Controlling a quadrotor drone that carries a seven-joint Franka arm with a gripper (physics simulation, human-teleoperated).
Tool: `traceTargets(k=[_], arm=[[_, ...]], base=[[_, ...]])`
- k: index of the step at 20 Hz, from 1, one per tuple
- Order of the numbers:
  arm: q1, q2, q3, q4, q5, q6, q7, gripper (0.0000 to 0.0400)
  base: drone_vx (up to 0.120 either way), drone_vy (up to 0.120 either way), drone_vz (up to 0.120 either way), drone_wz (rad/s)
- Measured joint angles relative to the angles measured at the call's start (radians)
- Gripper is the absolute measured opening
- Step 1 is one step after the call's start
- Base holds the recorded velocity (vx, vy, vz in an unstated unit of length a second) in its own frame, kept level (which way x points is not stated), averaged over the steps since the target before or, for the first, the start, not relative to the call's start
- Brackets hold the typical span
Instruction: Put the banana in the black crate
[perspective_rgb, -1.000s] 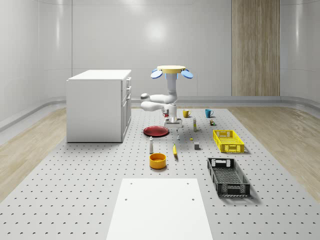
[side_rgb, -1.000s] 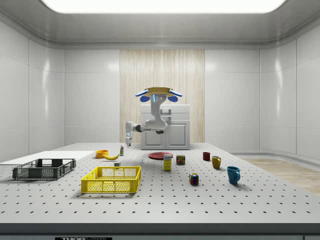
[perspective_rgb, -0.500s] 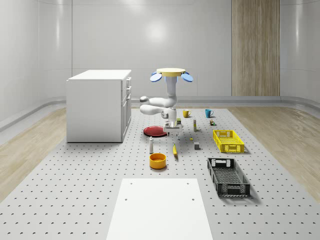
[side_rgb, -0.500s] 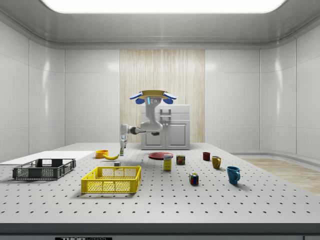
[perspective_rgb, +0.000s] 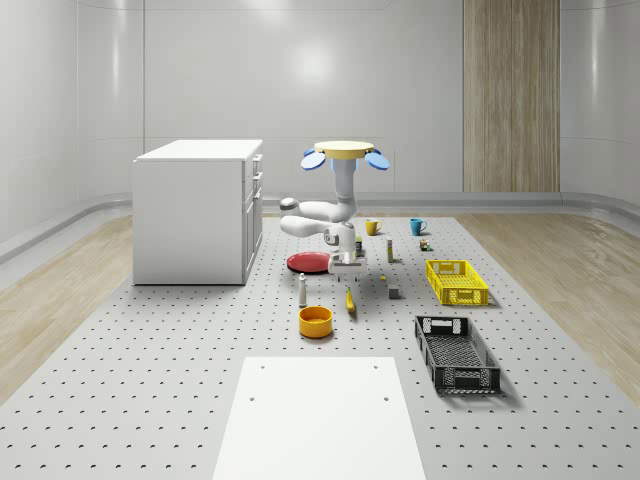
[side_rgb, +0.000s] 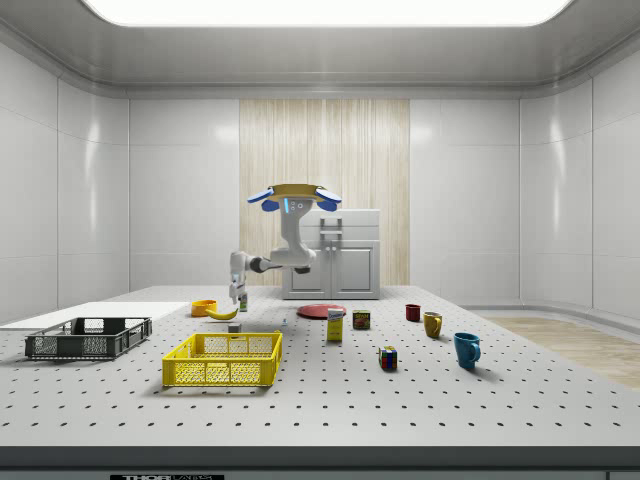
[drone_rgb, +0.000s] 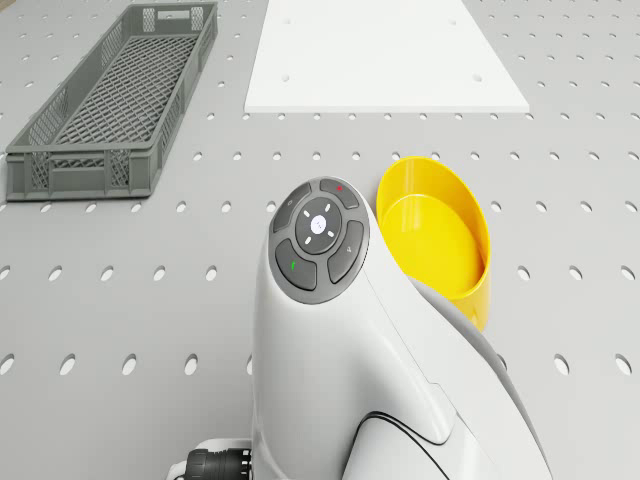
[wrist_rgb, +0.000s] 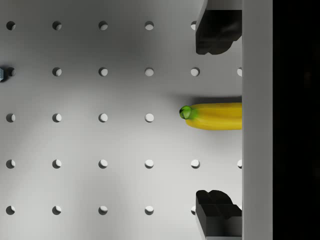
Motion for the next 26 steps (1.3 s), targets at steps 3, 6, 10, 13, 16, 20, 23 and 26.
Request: traceTargets(k=[3,6,10,13,16,20,23,26], arm=[[-0.001,-0.004,0.001,0.000,0.002,0.004,0.001,0.0400],[-0.002,-0.008,0.001,0.000,0.003,0.008,0.001,0.0400],[-0.003,-0.013,0.002,0.001,0.005,0.012,0.002,0.0400],[-0.004,-0.017,0.003,0.001,0.007,0.016,0.003,0.0400],[-0.004,-0.020,0.003,0.001,0.008,0.019,0.003,0.0400],[-0.006,-0.026,-0.008,0.003,-0.001,0.027,0.004,0.0400],[-0.010,-0.030,-0.041,0.009,-0.031,0.042,0.004,0.0400],[-0.021,-0.031,-0.067,0.022,-0.055,0.053,0.005,0.0400]], base=[[0.120,0.000,-0.067,0.000],[0.120,0.053,0.000,0.000],[0.120,0.000,0.000,0.000],[0.120,0.000,0.000,0.000],[0.013,0.000,-0.107,0.000],[0.000,0.000,-0.050,0.000],[0.000,0.000,0.000,0.000],[0.000,0.000,0.000,0.000]])
